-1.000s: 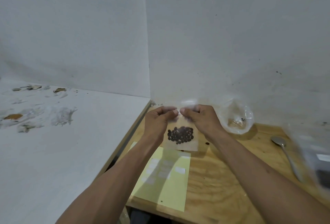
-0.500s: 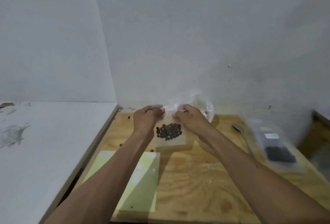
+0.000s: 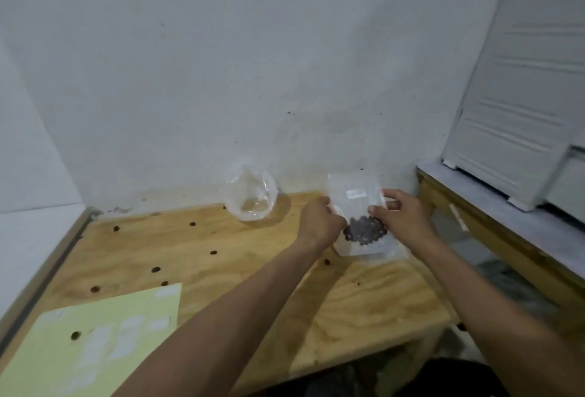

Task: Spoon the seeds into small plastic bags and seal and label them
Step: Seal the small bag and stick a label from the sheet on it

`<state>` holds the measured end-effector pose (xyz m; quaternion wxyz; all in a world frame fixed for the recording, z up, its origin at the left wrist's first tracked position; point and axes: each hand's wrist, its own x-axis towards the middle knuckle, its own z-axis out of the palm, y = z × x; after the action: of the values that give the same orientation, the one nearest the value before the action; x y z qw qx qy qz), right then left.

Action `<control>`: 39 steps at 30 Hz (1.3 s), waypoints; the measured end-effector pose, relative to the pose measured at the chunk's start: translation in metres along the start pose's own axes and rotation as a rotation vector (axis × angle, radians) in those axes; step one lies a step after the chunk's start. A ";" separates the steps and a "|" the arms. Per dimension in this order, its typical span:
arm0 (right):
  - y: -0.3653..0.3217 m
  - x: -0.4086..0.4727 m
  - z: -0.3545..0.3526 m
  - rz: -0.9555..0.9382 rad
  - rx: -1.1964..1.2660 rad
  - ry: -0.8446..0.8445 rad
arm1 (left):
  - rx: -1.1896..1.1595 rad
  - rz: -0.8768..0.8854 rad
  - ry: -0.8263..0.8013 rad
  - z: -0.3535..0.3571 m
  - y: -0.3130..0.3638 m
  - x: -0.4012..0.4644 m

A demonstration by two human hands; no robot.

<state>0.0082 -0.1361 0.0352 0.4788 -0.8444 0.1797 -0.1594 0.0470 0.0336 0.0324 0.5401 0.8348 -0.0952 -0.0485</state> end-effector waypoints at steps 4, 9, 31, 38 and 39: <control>0.030 -0.006 -0.024 0.052 -0.132 0.017 | 0.092 -0.060 -0.089 0.050 0.004 -0.002; 0.059 -0.012 -0.021 0.093 -0.236 -0.015 | 0.148 -0.118 -0.062 0.079 -0.001 -0.001; 0.060 -0.008 -0.021 0.081 -0.238 -0.013 | 0.123 -0.140 -0.070 0.083 0.006 -0.006; 0.058 -0.007 -0.019 0.098 -0.251 -0.041 | 0.127 -0.142 -0.116 0.073 0.005 -0.007; 0.058 -0.007 -0.019 0.099 -0.258 -0.047 | 0.118 -0.144 -0.116 0.072 0.005 -0.007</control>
<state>-0.0150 -0.1745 -0.0064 0.3776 -0.8927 0.2287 -0.0912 0.0261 -0.0308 0.0071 0.4786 0.8656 -0.0691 -0.1298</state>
